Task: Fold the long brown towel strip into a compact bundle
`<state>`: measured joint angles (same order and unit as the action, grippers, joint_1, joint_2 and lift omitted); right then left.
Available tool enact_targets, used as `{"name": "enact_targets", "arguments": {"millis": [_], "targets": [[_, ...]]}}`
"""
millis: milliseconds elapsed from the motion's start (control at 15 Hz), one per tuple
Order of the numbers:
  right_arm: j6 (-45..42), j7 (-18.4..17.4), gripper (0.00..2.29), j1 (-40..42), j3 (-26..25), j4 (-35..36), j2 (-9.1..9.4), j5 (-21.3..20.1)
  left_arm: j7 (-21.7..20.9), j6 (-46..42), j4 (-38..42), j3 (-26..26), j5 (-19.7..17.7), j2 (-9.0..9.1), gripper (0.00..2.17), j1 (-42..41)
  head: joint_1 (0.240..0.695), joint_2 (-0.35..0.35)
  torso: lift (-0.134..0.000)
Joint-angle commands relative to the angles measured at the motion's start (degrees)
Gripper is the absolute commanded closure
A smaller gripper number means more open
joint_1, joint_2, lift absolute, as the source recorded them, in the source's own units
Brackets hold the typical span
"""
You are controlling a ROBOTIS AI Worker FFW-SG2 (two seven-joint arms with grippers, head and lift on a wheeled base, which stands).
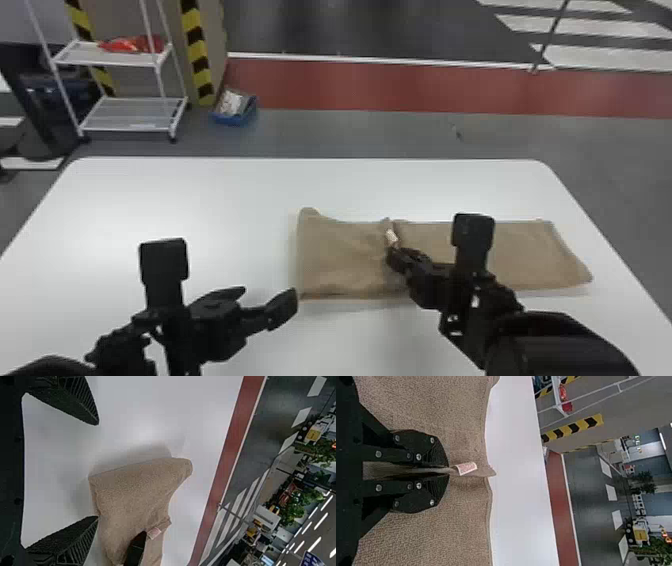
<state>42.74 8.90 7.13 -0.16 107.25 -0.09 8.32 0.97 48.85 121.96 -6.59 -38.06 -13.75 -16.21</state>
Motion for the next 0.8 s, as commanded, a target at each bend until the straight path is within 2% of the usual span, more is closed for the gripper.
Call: {"name": "enact_targets", "arguments": {"millis": [0,267,333,400,733], "targets": [[0.47,-0.02,0.78,0.43,-0.1,1.12,0.14,-0.24,0.09,-0.02,0.74,-0.09,0.09,-0.05,0.03,-0.58,0.695,-0.088,-0.125],[1.35,0.07,0.81,0.69,0.08,1.91,0.14,-0.5,0.09,-0.02,1.62,-0.09,0.18,-0.05,0.03,-1.37,0.695,-0.092,-0.125],[1.7,0.51,1.03,0.69,-0.01,1.91,0.14,-0.41,0.09,0.15,1.79,0.0,0.18,-0.05,0.03,-1.54,0.695,-0.093,-0.125],[1.87,0.77,1.11,0.51,-0.01,1.91,0.14,-0.41,0.09,-0.02,1.88,0.0,0.18,-0.05,0.03,-1.63,0.695,-0.093,-0.125],[2.4,0.86,1.11,0.6,-0.19,1.91,0.14,0.2,0.18,-0.02,1.79,0.0,0.18,0.04,0.03,-1.54,0.695,-0.089,-0.125]]}}
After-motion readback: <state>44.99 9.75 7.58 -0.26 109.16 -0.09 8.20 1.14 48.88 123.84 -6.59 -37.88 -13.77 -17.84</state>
